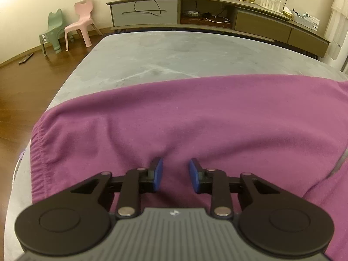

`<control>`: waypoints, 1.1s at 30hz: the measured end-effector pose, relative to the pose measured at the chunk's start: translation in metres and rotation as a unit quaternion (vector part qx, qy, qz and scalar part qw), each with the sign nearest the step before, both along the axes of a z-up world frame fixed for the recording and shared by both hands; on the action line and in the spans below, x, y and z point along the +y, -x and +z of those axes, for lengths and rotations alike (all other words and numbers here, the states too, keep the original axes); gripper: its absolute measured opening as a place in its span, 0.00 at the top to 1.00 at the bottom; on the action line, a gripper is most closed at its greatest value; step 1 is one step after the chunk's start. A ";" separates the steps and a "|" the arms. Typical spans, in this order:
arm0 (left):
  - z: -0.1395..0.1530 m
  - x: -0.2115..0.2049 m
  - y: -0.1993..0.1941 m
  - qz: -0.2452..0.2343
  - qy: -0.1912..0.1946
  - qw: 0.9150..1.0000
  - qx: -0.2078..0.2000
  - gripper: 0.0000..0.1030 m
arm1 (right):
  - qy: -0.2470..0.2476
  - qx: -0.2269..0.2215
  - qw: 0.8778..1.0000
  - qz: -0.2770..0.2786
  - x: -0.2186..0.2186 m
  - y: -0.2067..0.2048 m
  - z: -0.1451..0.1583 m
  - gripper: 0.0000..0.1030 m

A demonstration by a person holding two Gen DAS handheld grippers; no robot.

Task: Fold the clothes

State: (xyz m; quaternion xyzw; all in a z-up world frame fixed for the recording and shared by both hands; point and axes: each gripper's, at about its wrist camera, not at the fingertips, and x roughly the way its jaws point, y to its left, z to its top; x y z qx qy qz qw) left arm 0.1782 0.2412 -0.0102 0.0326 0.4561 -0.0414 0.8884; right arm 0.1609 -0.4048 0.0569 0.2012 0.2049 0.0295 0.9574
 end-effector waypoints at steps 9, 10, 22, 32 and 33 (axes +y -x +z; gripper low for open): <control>0.051 -0.079 0.045 -0.101 0.018 0.993 -0.066 0.77 | 0.003 0.150 0.988 -0.026 -0.027 0.009 -0.084 0.30; 0.059 -0.104 0.051 -0.128 0.024 0.989 -0.075 0.73 | 0.000 0.149 0.988 -0.028 -0.024 -0.001 -0.087 0.10; 0.019 -0.442 0.007 -0.382 -0.060 0.915 -0.113 0.52 | -0.006 0.124 0.991 0.041 0.022 -0.051 -0.083 0.94; -0.041 -0.531 -0.061 -0.366 -0.128 0.917 -0.096 0.98 | -0.103 0.046 0.992 0.062 -0.012 -0.031 -0.069 0.94; -0.039 -0.530 -0.065 -0.360 -0.122 0.920 -0.092 0.98 | -0.116 0.049 0.990 0.056 -0.018 -0.033 -0.073 0.93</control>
